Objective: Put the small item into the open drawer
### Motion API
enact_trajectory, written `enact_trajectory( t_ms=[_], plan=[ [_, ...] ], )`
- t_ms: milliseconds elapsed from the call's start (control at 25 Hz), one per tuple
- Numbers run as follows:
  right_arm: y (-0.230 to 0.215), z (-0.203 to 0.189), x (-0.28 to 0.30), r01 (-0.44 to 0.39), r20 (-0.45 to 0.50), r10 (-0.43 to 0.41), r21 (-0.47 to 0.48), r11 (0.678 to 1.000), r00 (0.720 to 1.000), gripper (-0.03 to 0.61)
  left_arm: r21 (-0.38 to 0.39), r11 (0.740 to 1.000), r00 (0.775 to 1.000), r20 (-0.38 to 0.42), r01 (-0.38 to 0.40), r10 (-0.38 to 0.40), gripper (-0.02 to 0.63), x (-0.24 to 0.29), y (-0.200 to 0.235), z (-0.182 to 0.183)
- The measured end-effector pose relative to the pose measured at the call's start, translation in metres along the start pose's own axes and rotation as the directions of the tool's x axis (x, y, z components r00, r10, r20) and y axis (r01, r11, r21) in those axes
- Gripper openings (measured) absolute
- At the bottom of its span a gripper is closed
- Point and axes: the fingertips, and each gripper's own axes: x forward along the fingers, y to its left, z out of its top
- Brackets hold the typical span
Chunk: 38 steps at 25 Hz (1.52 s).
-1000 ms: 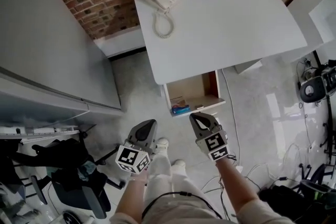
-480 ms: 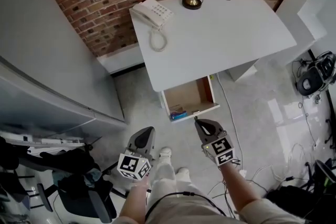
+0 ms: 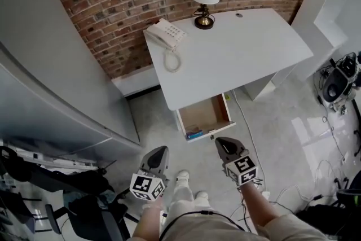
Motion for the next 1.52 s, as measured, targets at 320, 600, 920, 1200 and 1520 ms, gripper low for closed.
enact_trajectory(
  t_ms=[320, 600, 920, 1200, 1520],
  plan=[
    [-0.001, 0.027, -0.024, 0.004, 0.054, -0.004, 0.001, 1.0, 0.999, 0.005, 0.017, 1.0, 0.999, 0.032, -0.021, 0.02, 0.006, -0.018, -0.005, 0.025],
    [0.004, 0.05, -0.043, 0.004, 0.11, -0.005, 0.004, 1.0, 0.994, 0.005, 0.029, 0.999, 0.997, 0.062, -0.043, 0.041, 0.006, -0.033, -0.008, 0.047],
    [0.01, 0.061, -0.065, 0.007, 0.156, -0.007, 0.002, 1.0, 0.988, 0.005, 0.039, 0.997, 0.994, 0.094, -0.065, 0.061, 0.006, -0.051, -0.012, 0.064],
    [0.007, 0.07, -0.081, 0.016, 0.194, -0.019, 0.015, 1.0, 0.981, 0.005, 0.048, 0.996, 0.991, 0.111, -0.078, 0.072, 0.006, -0.057, -0.013, 0.073],
    [0.007, 0.083, -0.085, 0.019, 0.225, -0.024, 0.023, 1.0, 0.974, 0.005, 0.069, 0.995, 0.988, 0.14, -0.07, 0.06, 0.006, -0.059, -0.013, 0.093]
  ],
)
